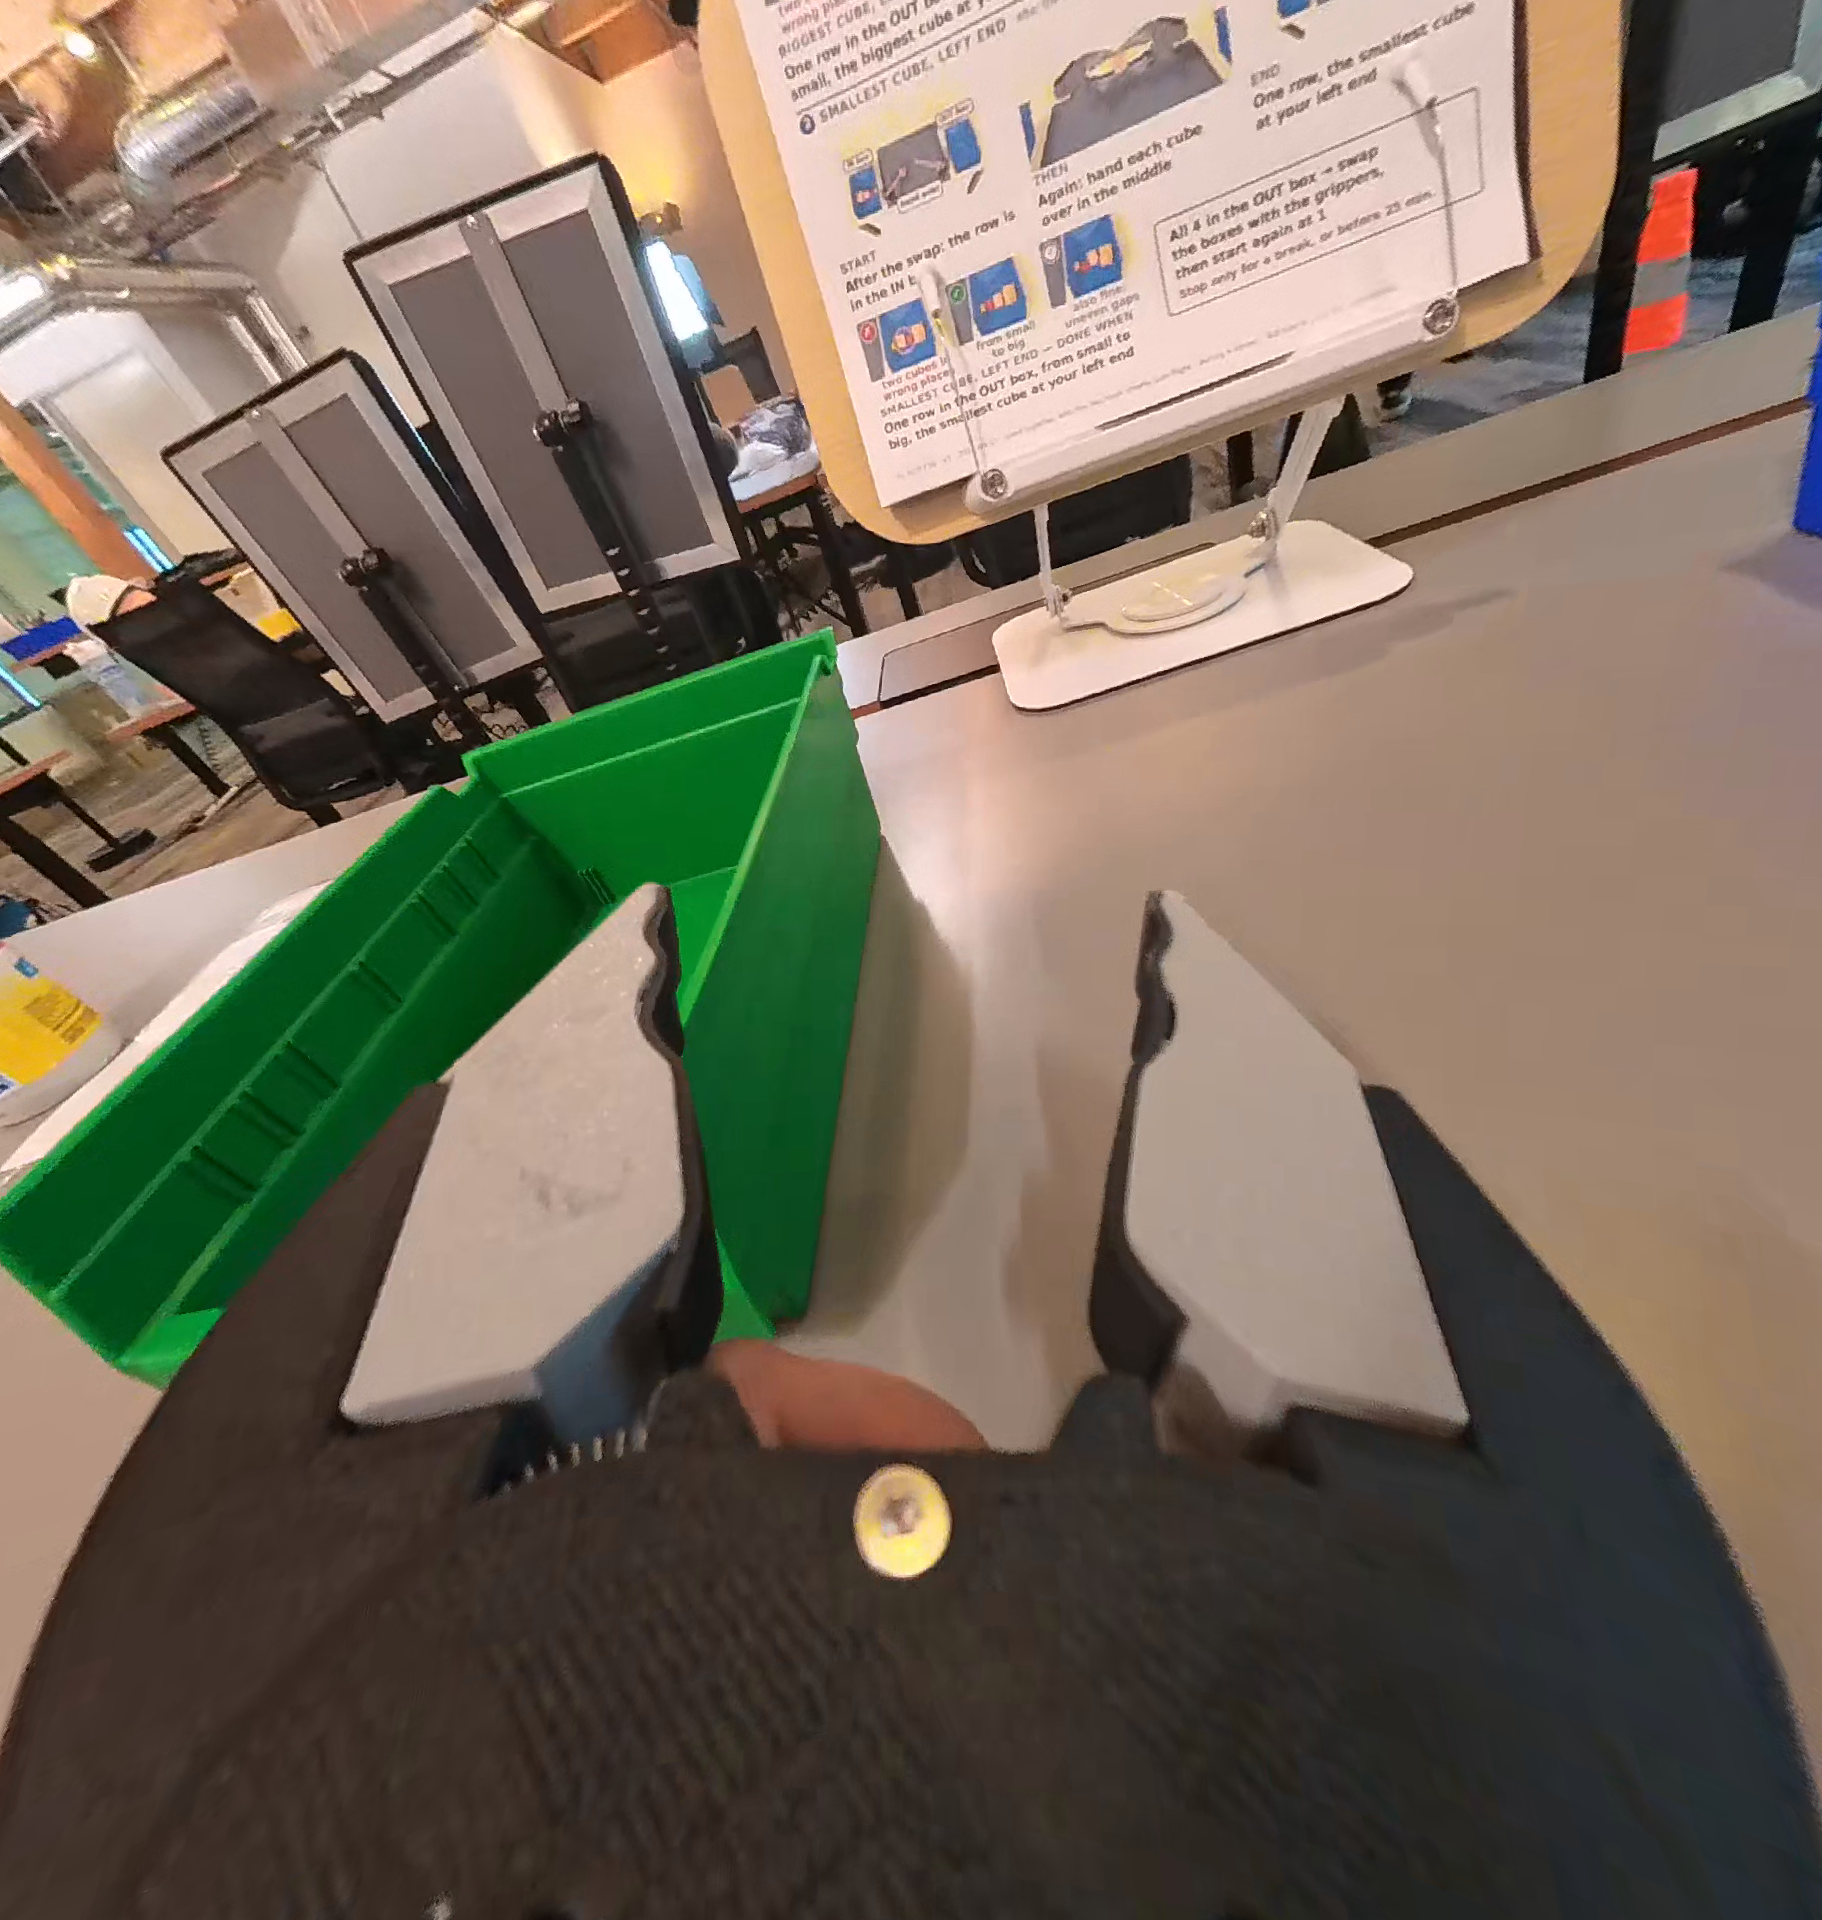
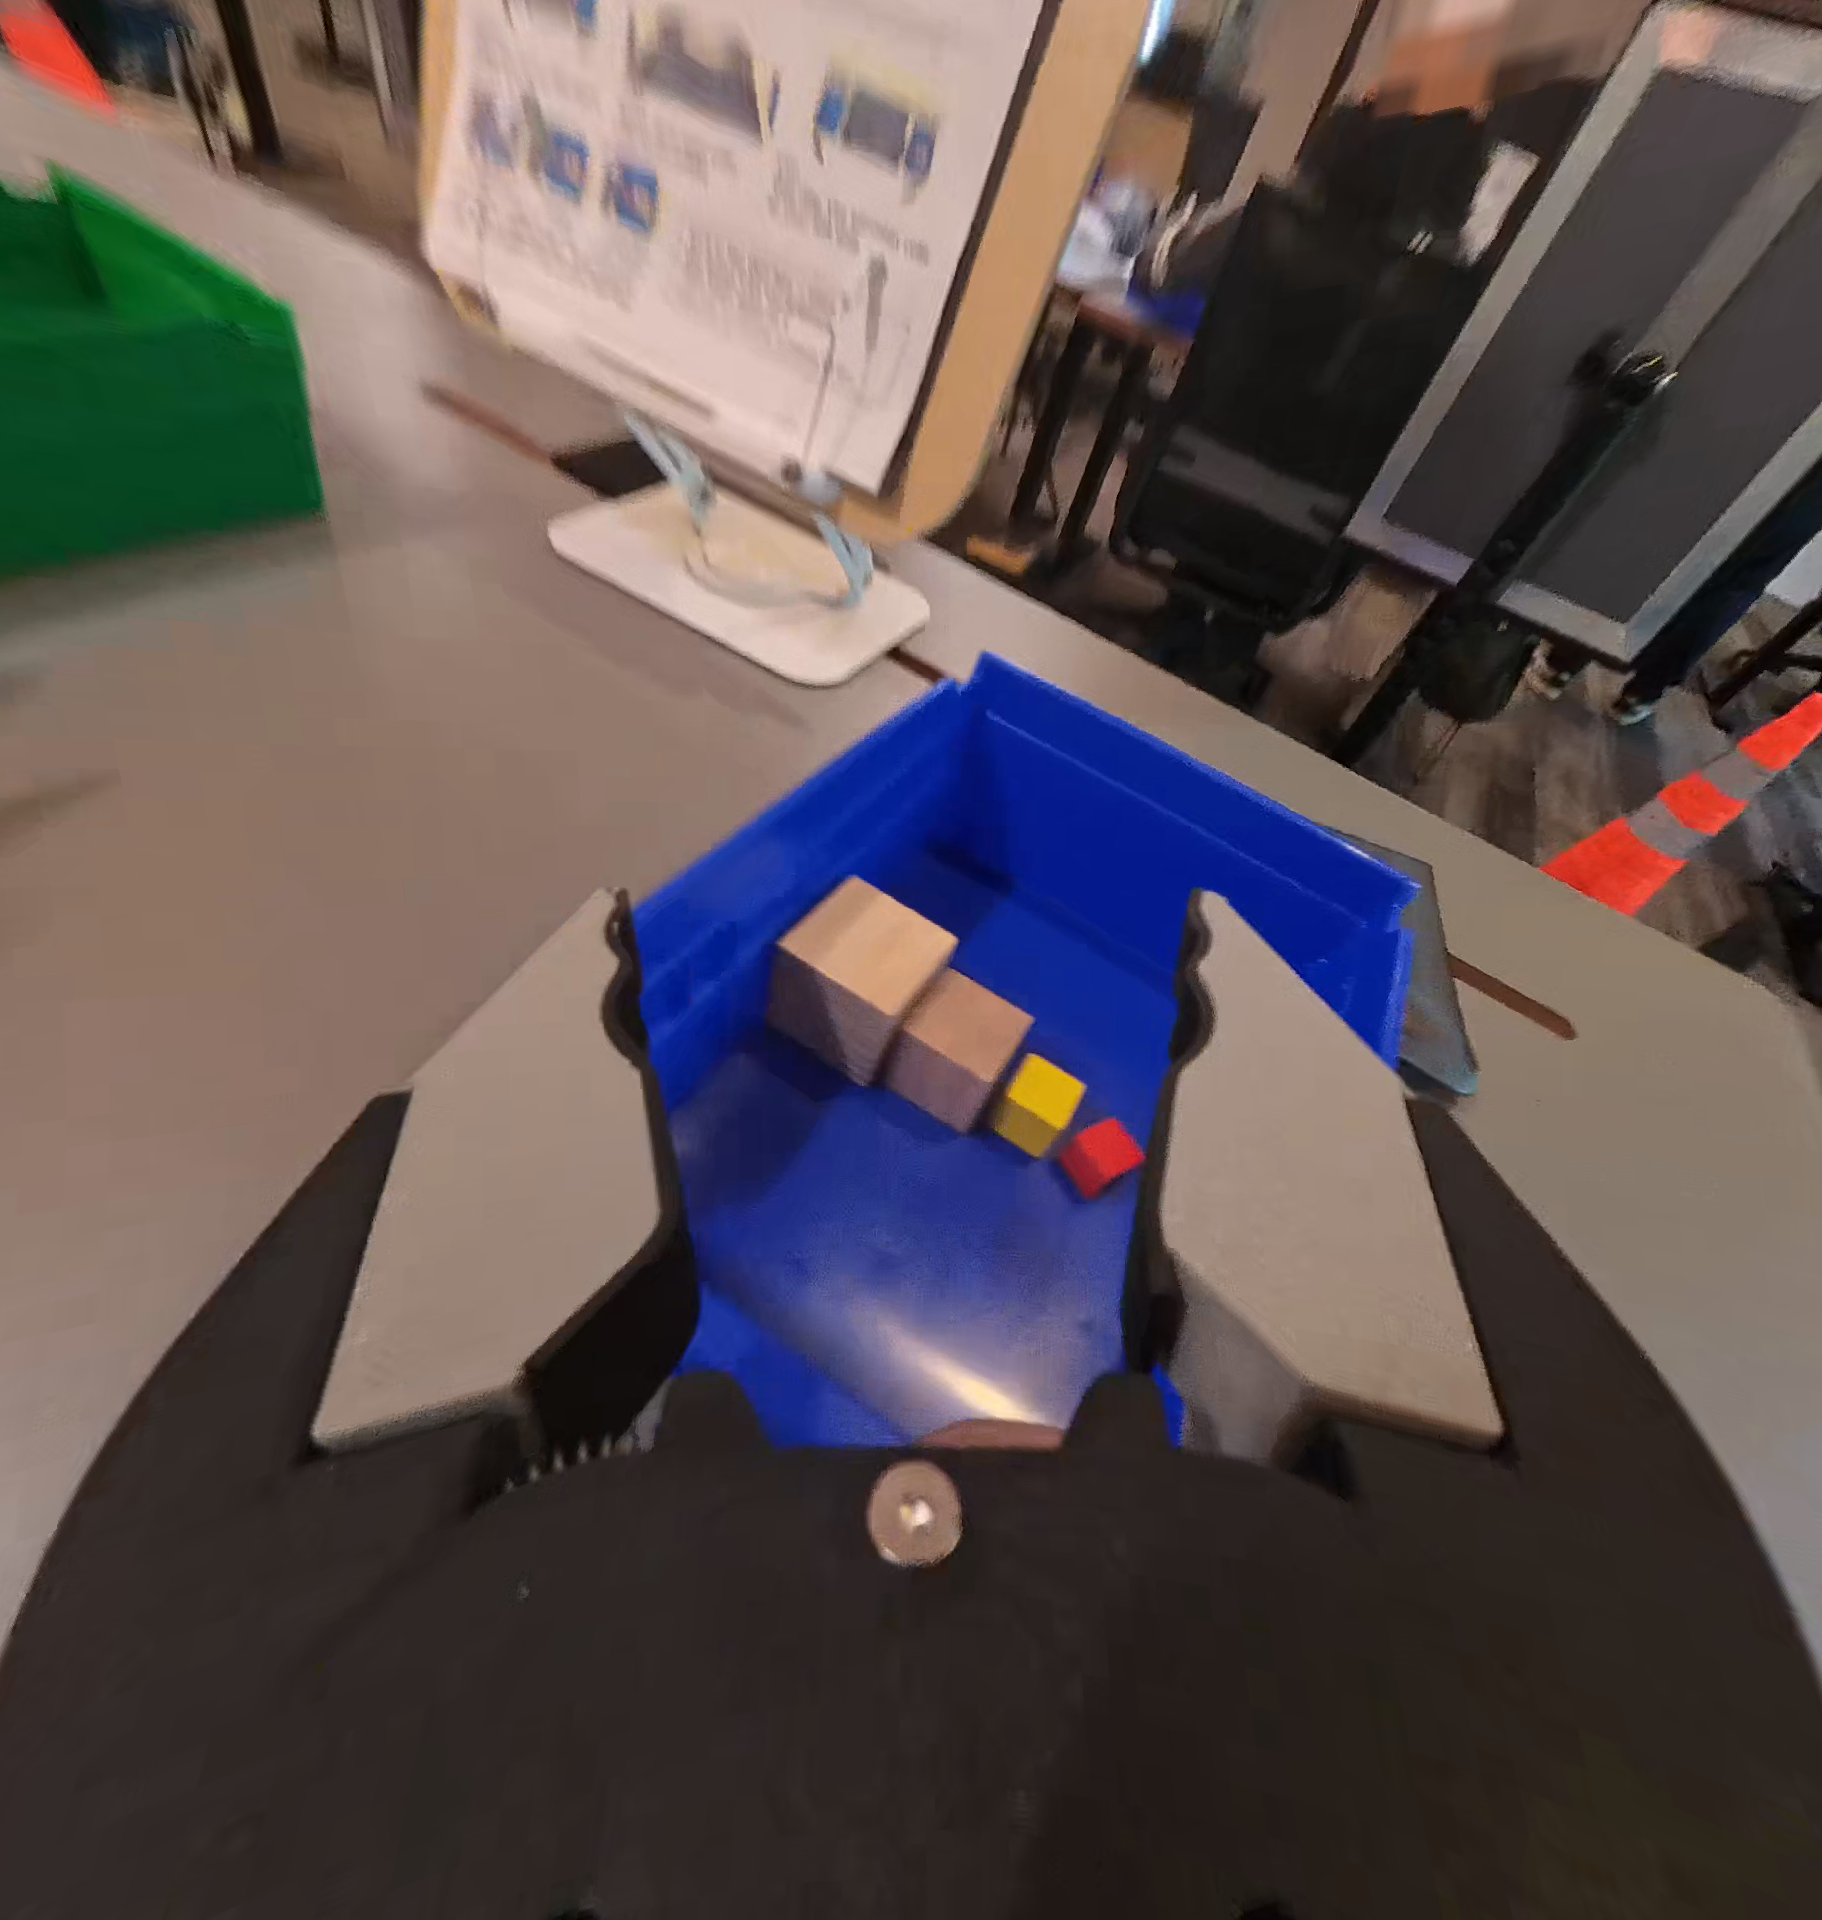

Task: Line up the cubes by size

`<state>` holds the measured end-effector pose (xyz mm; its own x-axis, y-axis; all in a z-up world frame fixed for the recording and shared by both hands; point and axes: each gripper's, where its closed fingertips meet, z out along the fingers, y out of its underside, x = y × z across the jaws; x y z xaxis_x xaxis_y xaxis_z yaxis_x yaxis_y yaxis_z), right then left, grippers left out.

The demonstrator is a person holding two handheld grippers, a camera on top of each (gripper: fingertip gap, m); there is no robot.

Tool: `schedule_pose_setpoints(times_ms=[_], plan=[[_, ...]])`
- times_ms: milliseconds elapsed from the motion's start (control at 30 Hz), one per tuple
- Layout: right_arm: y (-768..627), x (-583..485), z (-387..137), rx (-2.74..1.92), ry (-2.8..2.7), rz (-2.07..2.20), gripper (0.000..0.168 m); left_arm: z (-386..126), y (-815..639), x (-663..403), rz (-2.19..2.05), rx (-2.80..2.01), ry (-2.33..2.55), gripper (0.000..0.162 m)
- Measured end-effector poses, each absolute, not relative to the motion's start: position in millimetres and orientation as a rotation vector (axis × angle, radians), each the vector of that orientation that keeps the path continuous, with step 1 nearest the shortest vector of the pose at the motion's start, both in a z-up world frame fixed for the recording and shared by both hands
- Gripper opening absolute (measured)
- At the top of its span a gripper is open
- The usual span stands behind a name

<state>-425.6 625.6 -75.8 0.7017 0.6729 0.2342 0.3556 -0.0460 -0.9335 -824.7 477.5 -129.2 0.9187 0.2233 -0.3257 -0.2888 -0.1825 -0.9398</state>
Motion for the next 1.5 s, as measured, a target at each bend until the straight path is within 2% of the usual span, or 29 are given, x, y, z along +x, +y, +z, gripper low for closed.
schedule_pose_setpoints(times_ms=[133,200,533,700,833,867,900,967,1000,1067,1100,1167,1367,1500], plan=[[576.9,-435.4,-87.1,-1.636,-0.760,0.494,0.104,-134.4,470.7,-821.0,0.425,-1.713,0.045,0.087],[562.5,-442.1,-105.4,-1.707,-0.755,0.539,0.113,-135.0,466.1,-824.1,0.443,-1.717,0.039,0.087],[561.0,-470.9,-166.5,-1.836,-0.650,0.329,0.111,-165.9,438.4,-872.4,0.500,-1.815,-0.059,0.092],[581.6,-482.0,-180.4,-1.873,-0.559,0.317,0.112,-185.8,442.1,-902.0,0.550,-1.913,-0.039,0.097],[605.3,-495.1,-183.9,-1.915,-0.549,0.268,0.110,-184.6,460.8,-917.2,0.532,-1.942,-0.071,0.094],[608.8,-501.3,-186.1,-1.932,-0.566,0.262,0.107,-184.6,466.2,-921.6,0.528,-1.954,-0.081,0.094],[612.6,-506.0,-187.6,-1.943,-0.590,0.237,0.096,-185.7,471.6,-926.7,0.529,-1.971,-0.093,0.093],[622.9,-507.9,-190.5,-1.961,-0.617,0.172,0.055,-189.7,485.4,-928.1,0.486,-2.014,-0.059,0.086],[627.5,-507.2,-191.7,-1.969,-0.621,0.152,0.028,-192.5,493.6,-922.1,0.431,-2.030,-0.005,0.076],[631.0,-503.0,-192.9,-1.988,-0.622,0.106,0.023,-195.0,503.5,-914.7,0.392,-2.056,0.080,0.019],[631.2,-496.6,-192.8,-1.991,-0.622,0.040,0.017,-194.8,505.8,-915.2,0.393,-2.058,0.087,0.004],[625.5,-481.6,-192.1,-1.988,-0.613,-0.067,0.003,-194.5,503.8,-914.4,0.324,-2.057,0.065,0.002],[560.3,-487.7,-192.4,-1.969,-0.746,0.079,0.002,-178.3,447.9,-921.4,0.253,-1.950,0.022,0.001],[524.2,-531.8,-191.4,-1.948,-0.790,0.071,0.003,-136.9,413.6,-924.3,0.229,-1.834,-0.047,0.001]])
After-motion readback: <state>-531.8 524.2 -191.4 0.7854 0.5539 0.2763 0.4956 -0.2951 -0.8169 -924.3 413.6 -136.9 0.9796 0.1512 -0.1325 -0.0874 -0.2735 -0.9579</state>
